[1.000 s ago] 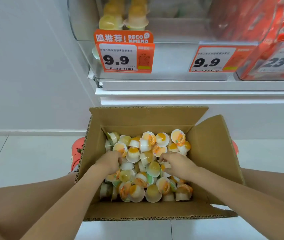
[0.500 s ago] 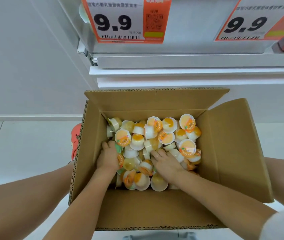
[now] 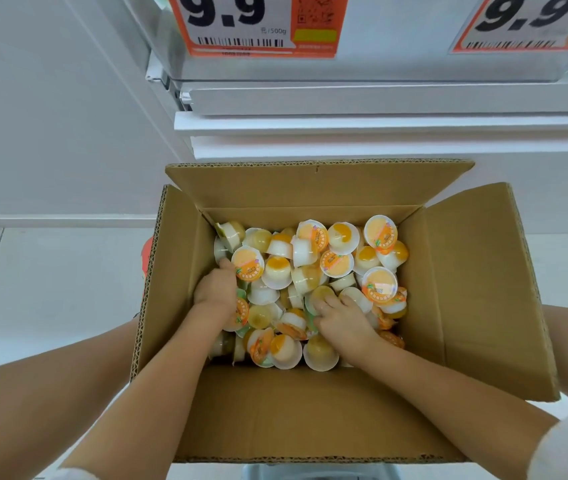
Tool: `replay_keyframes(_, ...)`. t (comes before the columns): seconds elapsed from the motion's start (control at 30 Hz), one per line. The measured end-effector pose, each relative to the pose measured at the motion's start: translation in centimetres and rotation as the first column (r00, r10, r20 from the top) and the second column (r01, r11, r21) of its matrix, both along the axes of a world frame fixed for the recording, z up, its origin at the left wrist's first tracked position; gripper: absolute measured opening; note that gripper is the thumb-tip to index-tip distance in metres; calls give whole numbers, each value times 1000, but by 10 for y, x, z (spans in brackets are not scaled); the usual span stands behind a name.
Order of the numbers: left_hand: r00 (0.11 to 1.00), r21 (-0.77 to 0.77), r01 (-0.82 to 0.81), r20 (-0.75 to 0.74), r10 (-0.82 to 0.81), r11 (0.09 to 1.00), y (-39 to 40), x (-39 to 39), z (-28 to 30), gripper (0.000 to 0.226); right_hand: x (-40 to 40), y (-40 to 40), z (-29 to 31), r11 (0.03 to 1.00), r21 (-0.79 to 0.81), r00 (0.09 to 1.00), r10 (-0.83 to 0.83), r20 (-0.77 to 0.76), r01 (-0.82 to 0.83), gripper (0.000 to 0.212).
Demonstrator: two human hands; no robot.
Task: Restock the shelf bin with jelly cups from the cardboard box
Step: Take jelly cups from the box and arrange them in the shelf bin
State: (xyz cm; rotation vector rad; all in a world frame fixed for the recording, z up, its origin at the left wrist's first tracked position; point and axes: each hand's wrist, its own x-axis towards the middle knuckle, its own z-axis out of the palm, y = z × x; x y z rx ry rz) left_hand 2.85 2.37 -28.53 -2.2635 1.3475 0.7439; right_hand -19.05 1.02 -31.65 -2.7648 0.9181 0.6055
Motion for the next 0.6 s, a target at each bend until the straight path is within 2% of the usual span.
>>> replay_keyframes(0.1,1000,60,-9,-18,10,998,0,-1,3,44,4,3,10,972,45,969,-227,-100,232,25)
replay_keyframes(0.2,999,98,9,-39,-5,995,3,1,12,44,5,10,6,924,40,914,-369,-166,381,31)
replay_keyframes(0.27,996,63,7,-90,-2,998,5,5,21,31,13,16,4,862,29,856,-498,-140,506,28)
replay_keyframes(0.33,973,26,-53,-225,58,998,7,11,33,15,25,17,8,771,23,768,-632,-102,637,20)
replay_keyframes(0.43,811,89,-301,-500,304,949,10,15,48,17,35,14,9,640,55,642,-760,-98,766,18)
replay_keyframes(0.6,666,169,-471,-576,474,866,13,9,62,37,36,10,18,461,149,480,-867,-136,875,19)
